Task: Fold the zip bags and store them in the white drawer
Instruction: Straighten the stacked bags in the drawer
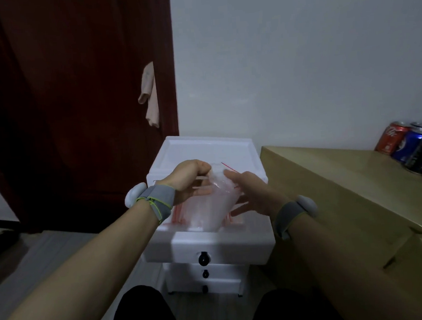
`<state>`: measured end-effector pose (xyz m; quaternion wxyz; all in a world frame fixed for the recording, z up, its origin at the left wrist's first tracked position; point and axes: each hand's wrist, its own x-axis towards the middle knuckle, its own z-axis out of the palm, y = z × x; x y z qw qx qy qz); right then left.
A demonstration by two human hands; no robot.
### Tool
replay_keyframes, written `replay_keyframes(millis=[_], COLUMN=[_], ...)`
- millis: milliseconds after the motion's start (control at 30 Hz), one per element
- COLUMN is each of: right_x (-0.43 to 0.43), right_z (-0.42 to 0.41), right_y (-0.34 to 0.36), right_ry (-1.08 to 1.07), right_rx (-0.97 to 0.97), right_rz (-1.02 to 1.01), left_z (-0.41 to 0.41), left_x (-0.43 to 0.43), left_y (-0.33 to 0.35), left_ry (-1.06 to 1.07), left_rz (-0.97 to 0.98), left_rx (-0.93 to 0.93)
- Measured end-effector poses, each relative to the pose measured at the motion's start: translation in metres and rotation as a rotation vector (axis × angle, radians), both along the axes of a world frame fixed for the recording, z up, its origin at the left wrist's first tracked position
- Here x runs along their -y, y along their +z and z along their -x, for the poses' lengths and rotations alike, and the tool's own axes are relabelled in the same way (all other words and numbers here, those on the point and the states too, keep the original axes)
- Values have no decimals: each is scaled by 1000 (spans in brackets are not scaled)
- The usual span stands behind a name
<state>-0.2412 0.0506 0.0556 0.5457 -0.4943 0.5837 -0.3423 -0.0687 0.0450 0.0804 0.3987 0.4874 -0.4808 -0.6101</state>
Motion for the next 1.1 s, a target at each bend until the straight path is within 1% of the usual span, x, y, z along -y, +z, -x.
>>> replay_keyframes(millis=[67, 133, 167, 200, 233, 333, 367, 400, 433, 467, 500, 533, 567, 600, 633, 667, 700, 733, 767, 833, 900, 933, 967, 1033, 1100], right_x=[0, 1, 2, 2, 3, 1, 2, 2, 0, -2, -3, -1, 1, 4, 6, 7, 8, 6, 6, 6, 8, 10, 12, 10, 7], right_z=[-6, -7, -5, -3, 0, 4, 4, 4, 3, 1, 1, 0, 2, 4, 6, 7, 9, 10, 10, 8, 4, 3, 2, 1, 1], right_y=[0, 0, -2, -1, -1, 2, 4, 6, 7, 10, 10, 8, 7, 5, 3, 2, 2, 3, 5, 5, 3, 2, 0, 0, 0], right_ry=[43, -7, -38, -59, -71, -89, -84, -68, -41, -19, -13, -33, -79, -138, -196, -219, -195, -146, -86, -12, -74, -114, -111, -26, 37], right_rx=[-60, -113, -92, -46, 11, 150, 186, 222, 242, 233, 176, 43, -142, -310, -398, -392, -356, -345, -379, -375, -292, -288, -324, -416, -482], right_rz=[3, 70, 92, 106, 109, 128, 132, 133, 131, 124, 124, 154, 232, 344, 467, 562, 621, 663, 693, 668, 610, 614, 633, 659, 640], left_z=[8, 11, 11, 8, 3, -9, -11, -11, -11, -10, -11, -14, -16, -19, -22, -25, -27, -28, -29, -30, -30, -30, -30, -29, -29], left_x=[-2, -3, -3, -2, -2, -4, -6, -4, -3, 0, 4, 8, 11, 13, 16, 19, 21, 22, 24, 26, 27, 28, 28, 28, 29], left_y=[6, 10, 8, 7, 2, -18, -22, -29, -33, -35, -36, -35, -35, -34, -34, -34, -33, -34, -32, -30, -28, -26, -26, -25, -24], left_ry=[-13, -16, 6, 21, 12, -196, -255, -281, -279, -247, -196, -153, -125, -110, -99, -89, -77, -73, -66, -47, -38, -43, -53, -74, -87], left_rz=[27, 96, 152, 231, 320, 558, 620, 656, 678, 690, 703, 725, 753, 791, 837, 886, 941, 999, 1062, 1165, 1234, 1256, 1277, 1344, 1394], left_rx=[2, 29, 69, 161, 322, 1021, 1182, 1276, 1327, 1353, 1361, 1378, 1407, 1449, 1490, 1521, 1544, 1562, 1575, 1601, 1625, 1626, 1628, 1649, 1662])
